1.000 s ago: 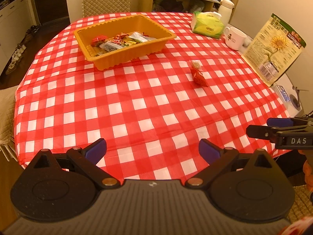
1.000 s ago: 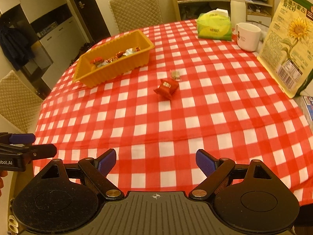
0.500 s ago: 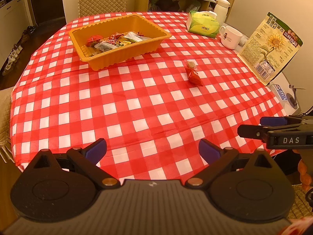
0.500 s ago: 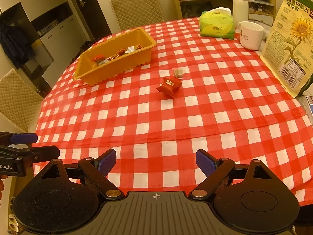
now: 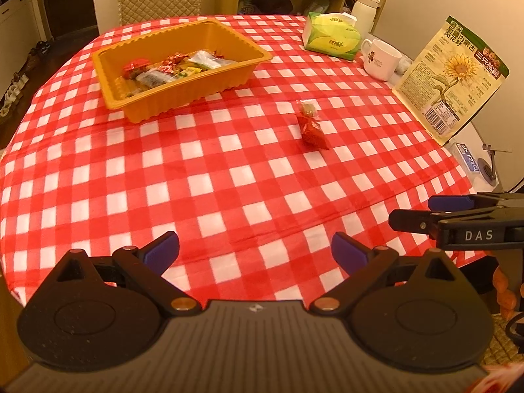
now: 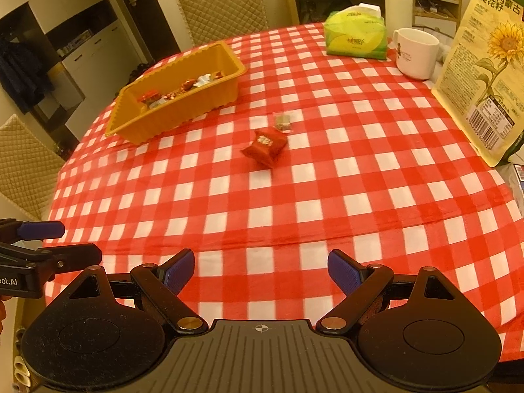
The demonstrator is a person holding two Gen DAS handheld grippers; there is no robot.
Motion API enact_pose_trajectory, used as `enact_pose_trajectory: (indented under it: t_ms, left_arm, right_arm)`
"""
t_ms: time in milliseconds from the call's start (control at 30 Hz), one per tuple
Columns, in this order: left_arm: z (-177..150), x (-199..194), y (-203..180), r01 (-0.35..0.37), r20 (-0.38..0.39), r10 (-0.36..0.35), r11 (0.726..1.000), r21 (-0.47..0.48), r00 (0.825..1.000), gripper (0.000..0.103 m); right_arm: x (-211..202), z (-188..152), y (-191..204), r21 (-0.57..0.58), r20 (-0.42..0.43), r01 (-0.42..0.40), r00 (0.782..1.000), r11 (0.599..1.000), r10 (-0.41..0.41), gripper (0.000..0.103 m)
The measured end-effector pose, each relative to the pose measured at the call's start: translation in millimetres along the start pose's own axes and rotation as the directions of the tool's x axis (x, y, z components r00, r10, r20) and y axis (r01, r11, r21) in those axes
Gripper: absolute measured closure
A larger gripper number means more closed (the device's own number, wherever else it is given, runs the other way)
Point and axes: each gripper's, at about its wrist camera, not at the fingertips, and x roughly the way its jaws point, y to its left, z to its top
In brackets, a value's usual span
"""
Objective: Organize snacks
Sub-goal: 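Grasp the red square packet with the left tool while the right tool approaches the clear candy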
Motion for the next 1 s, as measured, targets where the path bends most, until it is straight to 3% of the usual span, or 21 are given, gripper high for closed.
enact_pose_trajectory:
  t_ms: [233, 533, 867, 1000]
  left_arm:
    - [18.4, 25.1, -13.8, 0.016, 0.029, -0.017, 0.999, 0.047, 0.999, 0.011]
    - [51.1, 69.3, -47.6, 0.046, 0.090, -0.060, 0.988, 0.150, 0.994, 0.018]
    - [91.4, 121.7, -74.3, 0.072, 0.070, -0.089, 0.972, 0.224, 0.994, 0.033]
    - [102.6, 142.1, -79.4, 0.081, 0.044, -0.095, 0.965, 0.248, 0.995, 0.040]
  right_arm:
    - [9.2, 17.6, -23.5, 0.020, 0.017, 0.030, 0.999, 0.999, -0.030, 0.015]
    - [27.2, 42.5, -52.2, 0.024, 0.098, 0.040, 0.994, 0.999, -0.043, 0.015]
    - [50.3, 65.1, -77.6, 0.019, 0.151, 0.041, 0.988, 0.999, -0.043, 0.016]
    - [55.8, 72.7, -86.9, 0.022, 0.159, 0.027, 0.987, 0.999, -0.030, 0.021]
